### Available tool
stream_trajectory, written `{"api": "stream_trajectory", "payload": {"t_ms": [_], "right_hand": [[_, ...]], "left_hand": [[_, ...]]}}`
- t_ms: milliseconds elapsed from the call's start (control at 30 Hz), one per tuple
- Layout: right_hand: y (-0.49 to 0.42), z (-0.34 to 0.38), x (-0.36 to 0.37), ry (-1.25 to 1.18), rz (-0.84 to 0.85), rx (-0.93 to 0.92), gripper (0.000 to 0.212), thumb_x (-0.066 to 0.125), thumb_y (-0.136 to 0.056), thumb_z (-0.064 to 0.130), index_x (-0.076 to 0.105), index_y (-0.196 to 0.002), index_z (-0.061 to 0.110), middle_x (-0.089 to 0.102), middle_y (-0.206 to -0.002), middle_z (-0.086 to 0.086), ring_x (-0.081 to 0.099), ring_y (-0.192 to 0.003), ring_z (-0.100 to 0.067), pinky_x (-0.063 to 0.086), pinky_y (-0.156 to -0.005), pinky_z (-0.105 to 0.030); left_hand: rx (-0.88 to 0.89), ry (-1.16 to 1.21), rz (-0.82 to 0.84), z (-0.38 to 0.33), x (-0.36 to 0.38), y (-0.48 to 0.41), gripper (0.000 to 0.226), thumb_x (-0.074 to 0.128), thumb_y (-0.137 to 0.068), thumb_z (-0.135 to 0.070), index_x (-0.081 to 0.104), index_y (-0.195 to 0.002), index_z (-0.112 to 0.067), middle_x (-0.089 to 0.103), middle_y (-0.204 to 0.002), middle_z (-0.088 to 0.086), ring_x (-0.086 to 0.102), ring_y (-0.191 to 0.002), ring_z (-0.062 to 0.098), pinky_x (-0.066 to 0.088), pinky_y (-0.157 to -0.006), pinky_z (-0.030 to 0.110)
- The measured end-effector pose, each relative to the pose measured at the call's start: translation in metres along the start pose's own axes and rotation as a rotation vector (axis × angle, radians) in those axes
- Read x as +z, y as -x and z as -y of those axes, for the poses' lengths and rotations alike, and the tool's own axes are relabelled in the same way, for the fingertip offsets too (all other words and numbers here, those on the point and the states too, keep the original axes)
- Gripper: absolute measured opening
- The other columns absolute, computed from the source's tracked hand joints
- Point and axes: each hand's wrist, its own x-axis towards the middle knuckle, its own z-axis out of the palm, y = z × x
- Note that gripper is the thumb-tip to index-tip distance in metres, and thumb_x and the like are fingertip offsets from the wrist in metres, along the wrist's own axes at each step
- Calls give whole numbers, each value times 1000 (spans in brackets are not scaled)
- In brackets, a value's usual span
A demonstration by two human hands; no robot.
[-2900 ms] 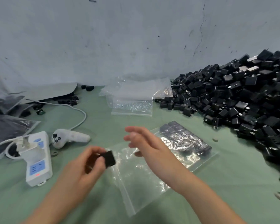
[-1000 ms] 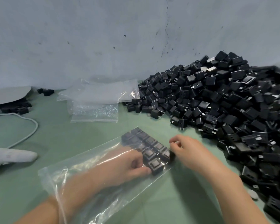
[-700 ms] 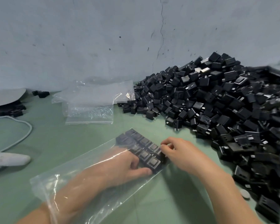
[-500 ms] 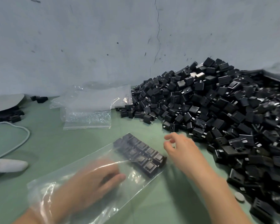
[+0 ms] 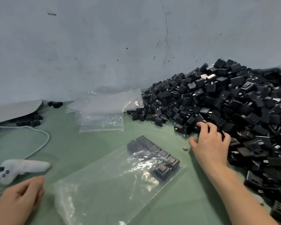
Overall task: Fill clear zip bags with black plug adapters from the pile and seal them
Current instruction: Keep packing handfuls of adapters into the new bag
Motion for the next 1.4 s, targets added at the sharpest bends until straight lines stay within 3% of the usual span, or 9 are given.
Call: {"api": "stream_trajectory", "payload": {"t_ms": [67,200,267,467,633,833,967,1300,1400], "right_hand": [[1,6,7,-90,-43,-66,58,68,-89,30,46,-140,13,49,-139,-18,50,-124,-38,29,-113,-58],[-6,13,16,-14,147,-47,88,56,-90,61,14,-159,26,19,-163,-14,16,-150,-40,16,-120,-55],[-10,15,18,63,216,-63,79,46,-91,70,21,-157,34,35,-158,-7,20,-148,-41,16,-119,-55],[0,22,17,-55,113,-188,32,59,-90,44,52,-117,28,65,-110,-1,49,-109,-31,38,-93,-43],[3,25,17,-56,228,-251,48,56,-93,48,46,-138,36,56,-126,-1,50,-111,-31,43,-92,-44],[2,23,13,-47,217,-254,29,58,-90,44,45,-113,33,59,-114,1,54,-94,-26,39,-67,-35],[-3,27,14,79,270,-281,60,48,-96,52,28,-151,39,55,-134,0,56,-111,-31,49,-76,-40],[-7,38,22,-15,243,-224,36,52,-96,42,44,-131,36,62,-127,3,55,-106,-31,46,-72,-37],[-9,38,20,-218,218,-175,34,56,-95,39,48,-128,36,64,-113,4,60,-94,-26,45,-67,-36]], "left_hand": [[63,-25,-22,-11,-1,2,43,56,-90,-54,67,-71,-17,60,-48,7,44,-39,11,34,-48,14],[177,-121,-44,-29,5,7,42,55,-98,-31,58,-59,-16,50,-40,3,34,-34,8,27,-38,17],[166,-115,-21,-33,7,8,39,56,-98,-28,58,-60,-17,50,-41,2,33,-35,9,27,-39,18],[157,-104,24,-42,6,13,38,56,-98,-28,60,-60,-21,50,-42,-3,34,-36,7,27,-40,16],[164,-111,6,-52,6,20,42,53,-99,-28,53,-60,-14,46,-42,-1,34,-39,9,28,-42,21],[104,-93,-1,-70,5,32,46,53,-99,-24,46,-60,-1,43,-46,-3,36,-50,16,32,-55,34],[94,-89,-11,-75,3,36,46,52,-99,-23,45,-60,-1,41,-47,0,34,-49,14,31,-55,37],[88,-62,5,-62,4,29,46,53,-98,-28,44,-60,-4,42,-48,-1,36,-49,14,36,-57,34],[57,-7,2,-61,5,28,46,53,-99,-27,46,-59,-5,45,-47,0,40,-43,14,37,-53,29]]}}
